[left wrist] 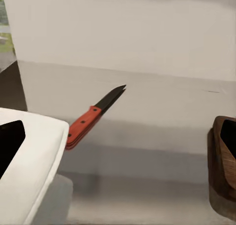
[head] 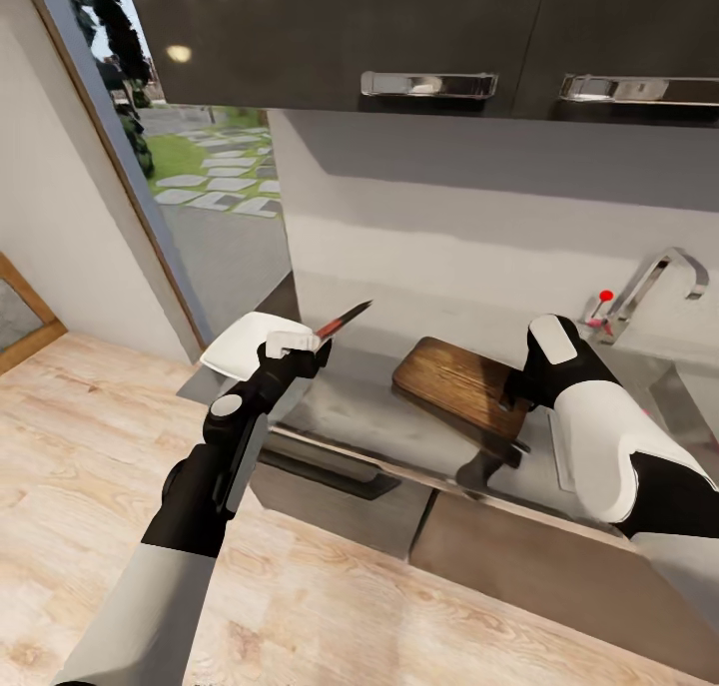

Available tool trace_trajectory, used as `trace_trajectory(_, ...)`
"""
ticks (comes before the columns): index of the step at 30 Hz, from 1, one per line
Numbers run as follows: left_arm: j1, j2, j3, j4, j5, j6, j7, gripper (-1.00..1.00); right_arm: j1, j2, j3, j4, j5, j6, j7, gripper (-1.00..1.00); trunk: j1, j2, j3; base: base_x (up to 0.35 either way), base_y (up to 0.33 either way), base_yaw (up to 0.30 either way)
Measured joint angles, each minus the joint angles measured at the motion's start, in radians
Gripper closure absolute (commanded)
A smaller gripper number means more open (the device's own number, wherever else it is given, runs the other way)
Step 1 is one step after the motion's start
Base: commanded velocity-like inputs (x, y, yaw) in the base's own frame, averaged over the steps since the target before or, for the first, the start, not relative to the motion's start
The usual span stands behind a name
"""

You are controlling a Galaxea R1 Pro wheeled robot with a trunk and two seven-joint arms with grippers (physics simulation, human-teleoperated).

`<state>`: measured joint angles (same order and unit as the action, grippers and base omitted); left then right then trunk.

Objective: In the kitchen, take the Vidalia onion out of the sink, dice it on the chopping board with the paring knife, put the diced onion into the bowl on the countertop, then place both the paring knife and the chopping board into the sink.

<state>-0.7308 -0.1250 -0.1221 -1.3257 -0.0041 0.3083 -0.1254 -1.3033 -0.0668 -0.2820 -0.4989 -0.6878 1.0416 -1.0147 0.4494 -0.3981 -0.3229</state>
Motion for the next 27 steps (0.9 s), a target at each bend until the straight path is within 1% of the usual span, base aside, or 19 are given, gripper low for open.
trace_trajectory(4, 0.0, 0.0, 0.0, 0.0, 0.0, 0.0, 0.0, -1.0, 0.0, 0.0, 0.0, 0.0, 0.004, 0.002, 0.0, 1.0, 0.0, 0.0, 0.0, 0.0, -0.27, 0.052)
trace_trajectory(6, 0.0, 0.0, 0.0, 0.0, 0.0, 0.0, 0.0, -1.0, 0.0, 0.0, 0.001, 0.0, 0.008, 0.002, 0.0, 1.0, 0.0, 0.0, 0.0, 0.0, -0.136, 0.017)
trace_trajectory(9, 0.0, 0.0, 0.0, 0.0, 0.0, 0.0, 0.0, -1.0, 0.0, 0.0, 0.001, 0.0, 0.004, 0.002, 0.0, 1.0, 0.0, 0.0, 0.0, 0.0, -0.051, 0.044)
trace_trajectory(15, 0.0, 0.0, 0.001, 0.0, 0.0, 0.0, 0.0, -1.0, 0.0, 0.0, 0.001, 0.0, 0.003, 0.001, 0.0, 1.0, 0.0, 0.0, 0.0, -0.003, -0.03, 0.219)
trace_trajectory(21, 0.0, -0.001, 0.0, 0.0, 0.0, -0.001, 0.001, -1.0, 0.0, 0.0, 0.0, 0.0, 0.005, 0.002, 0.0, 1.0, 0.0, 0.0, 0.0, -0.072, -0.163, 0.27)
trace_trajectory(27, 0.0, -0.001, 0.0, 0.0, 0.0, -0.001, 0.0, -1.0, 0.0, 0.0, 0.001, 0.0, 0.002, 0.001, 0.0, 1.0, 0.0, 0.0, 0.0, -0.017, -0.031, 0.068)
